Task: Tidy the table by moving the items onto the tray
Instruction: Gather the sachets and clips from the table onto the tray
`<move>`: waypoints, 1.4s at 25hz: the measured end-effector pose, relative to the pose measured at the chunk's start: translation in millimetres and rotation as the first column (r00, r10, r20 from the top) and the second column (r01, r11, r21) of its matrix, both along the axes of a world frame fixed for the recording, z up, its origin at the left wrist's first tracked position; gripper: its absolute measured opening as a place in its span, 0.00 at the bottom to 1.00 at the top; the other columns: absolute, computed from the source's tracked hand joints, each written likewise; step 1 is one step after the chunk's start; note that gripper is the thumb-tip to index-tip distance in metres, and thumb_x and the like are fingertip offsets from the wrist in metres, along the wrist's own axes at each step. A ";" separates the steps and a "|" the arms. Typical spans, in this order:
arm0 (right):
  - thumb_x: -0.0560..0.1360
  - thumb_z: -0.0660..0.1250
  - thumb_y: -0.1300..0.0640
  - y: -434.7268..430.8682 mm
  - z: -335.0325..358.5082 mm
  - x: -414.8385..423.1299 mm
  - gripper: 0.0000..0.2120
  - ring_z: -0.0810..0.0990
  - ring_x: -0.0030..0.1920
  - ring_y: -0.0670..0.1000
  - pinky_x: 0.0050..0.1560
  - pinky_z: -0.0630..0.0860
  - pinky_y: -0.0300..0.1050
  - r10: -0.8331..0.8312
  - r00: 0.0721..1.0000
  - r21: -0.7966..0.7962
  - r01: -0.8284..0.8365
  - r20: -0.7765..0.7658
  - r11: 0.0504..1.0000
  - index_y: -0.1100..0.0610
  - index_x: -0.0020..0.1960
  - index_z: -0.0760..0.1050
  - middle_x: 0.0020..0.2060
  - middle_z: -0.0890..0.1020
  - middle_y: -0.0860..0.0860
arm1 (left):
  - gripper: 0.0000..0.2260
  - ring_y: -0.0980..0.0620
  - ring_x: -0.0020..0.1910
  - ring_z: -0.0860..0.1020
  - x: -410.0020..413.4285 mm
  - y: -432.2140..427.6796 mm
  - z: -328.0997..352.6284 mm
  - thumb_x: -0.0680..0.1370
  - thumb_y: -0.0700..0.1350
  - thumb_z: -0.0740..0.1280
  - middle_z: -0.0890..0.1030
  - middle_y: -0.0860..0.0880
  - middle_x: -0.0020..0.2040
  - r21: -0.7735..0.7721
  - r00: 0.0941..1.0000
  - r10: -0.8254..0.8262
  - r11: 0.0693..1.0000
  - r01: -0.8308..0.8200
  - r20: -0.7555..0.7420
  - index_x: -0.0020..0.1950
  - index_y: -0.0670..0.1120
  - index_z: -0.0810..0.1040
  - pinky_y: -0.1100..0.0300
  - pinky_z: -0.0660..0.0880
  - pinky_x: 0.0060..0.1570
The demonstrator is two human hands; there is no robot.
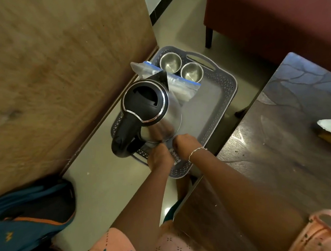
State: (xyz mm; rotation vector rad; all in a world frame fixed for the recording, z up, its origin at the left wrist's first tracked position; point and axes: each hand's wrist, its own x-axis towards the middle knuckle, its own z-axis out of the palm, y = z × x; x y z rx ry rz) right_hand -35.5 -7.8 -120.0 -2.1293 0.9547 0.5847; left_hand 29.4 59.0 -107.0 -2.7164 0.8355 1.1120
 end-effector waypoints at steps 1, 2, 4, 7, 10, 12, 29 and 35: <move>0.71 0.61 0.68 -1.4 4.0 -2.5 0.11 0.78 0.51 0.63 0.51 0.75 0.51 0.006 1.000 -0.005 -0.006 0.007 1.000 0.64 0.52 0.77 0.50 0.80 0.62 | 0.09 0.43 0.57 0.77 -4.2 -1.6 0.0 0.76 0.41 0.65 0.80 0.43 0.57 -0.012 0.999 0.033 0.999 -0.034 -0.015 0.55 0.43 0.76 0.56 0.68 0.43; 0.71 0.61 0.68 -3.5 8.8 -6.8 0.12 0.78 0.52 0.63 0.51 0.75 0.51 -0.004 1.000 -0.020 0.004 0.020 1.000 0.64 0.53 0.76 0.51 0.80 0.62 | 0.09 0.43 0.56 0.77 -9.3 -3.8 -0.4 0.76 0.41 0.66 0.80 0.43 0.57 -0.030 0.996 0.078 0.996 -0.079 -0.034 0.56 0.42 0.76 0.57 0.67 0.42; 0.70 0.60 0.70 -10.7 20.6 -18.7 0.14 0.77 0.51 0.63 0.50 0.74 0.53 -0.068 0.993 -0.083 0.076 0.093 0.994 0.64 0.55 0.74 0.50 0.79 0.62 | 0.11 0.42 0.56 0.77 -19.5 -9.2 -0.2 0.75 0.42 0.67 0.80 0.42 0.57 -0.079 0.981 0.184 0.979 -0.189 -0.059 0.57 0.41 0.76 0.57 0.69 0.43; 0.69 0.62 0.70 -16.4 35.1 -46.8 0.17 0.78 0.50 0.62 0.48 0.74 0.52 -0.213 0.933 -0.177 0.271 0.291 0.946 0.63 0.58 0.74 0.51 0.79 0.61 | 0.15 0.42 0.56 0.78 -33.5 -22.6 -2.5 0.73 0.42 0.70 0.80 0.41 0.58 -0.110 0.927 0.356 0.923 -0.368 -0.117 0.58 0.39 0.76 0.56 0.73 0.47; 0.71 0.62 0.71 -7.7 39.6 -75.9 0.13 0.80 0.44 0.62 0.41 0.77 0.52 -0.330 0.839 -0.236 0.458 0.432 0.857 0.63 0.54 0.77 0.46 0.80 0.61 | 0.18 0.42 0.56 0.78 -44.4 -41.5 -7.7 0.72 0.43 0.71 0.80 0.40 0.58 -0.120 0.880 0.450 0.876 -0.468 -0.152 0.59 0.37 0.76 0.54 0.74 0.51; 0.71 0.63 0.71 2.1 38.1 -94.4 0.11 0.80 0.39 0.59 0.37 0.78 0.50 -0.374 0.799 -0.246 0.526 0.471 0.814 0.63 0.50 0.78 0.43 0.81 0.59 | 0.18 0.41 0.57 0.77 -50.5 -54.5 -11.1 0.73 0.42 0.70 0.78 0.38 0.59 -0.135 0.862 0.480 0.855 -0.501 -0.163 0.60 0.36 0.74 0.53 0.74 0.53; 0.66 0.64 0.65 20.8 21.4 -161.3 0.11 0.79 0.33 0.56 0.28 0.64 0.34 -0.493 0.779 -0.208 0.595 0.387 0.776 0.57 0.46 0.78 0.39 0.81 0.54 | 0.14 0.40 0.52 0.79 -50.7 -157.5 -24.7 0.71 0.35 0.71 0.79 0.38 0.56 -0.350 0.830 0.450 0.758 -0.550 -0.328 0.55 0.41 0.75 0.51 0.78 0.51; 0.67 0.68 0.68 23.4 22.4 -158.6 0.12 0.79 0.36 0.56 0.31 0.67 0.41 -0.519 0.761 -0.147 0.608 0.389 0.780 0.55 0.47 0.77 0.40 0.81 0.54 | 0.16 0.41 0.54 0.77 -54.2 -138.7 -21.0 0.72 0.41 0.71 0.79 0.40 0.56 -0.364 0.983 0.163 0.913 -0.182 -0.083 0.58 0.42 0.73 0.54 0.72 0.47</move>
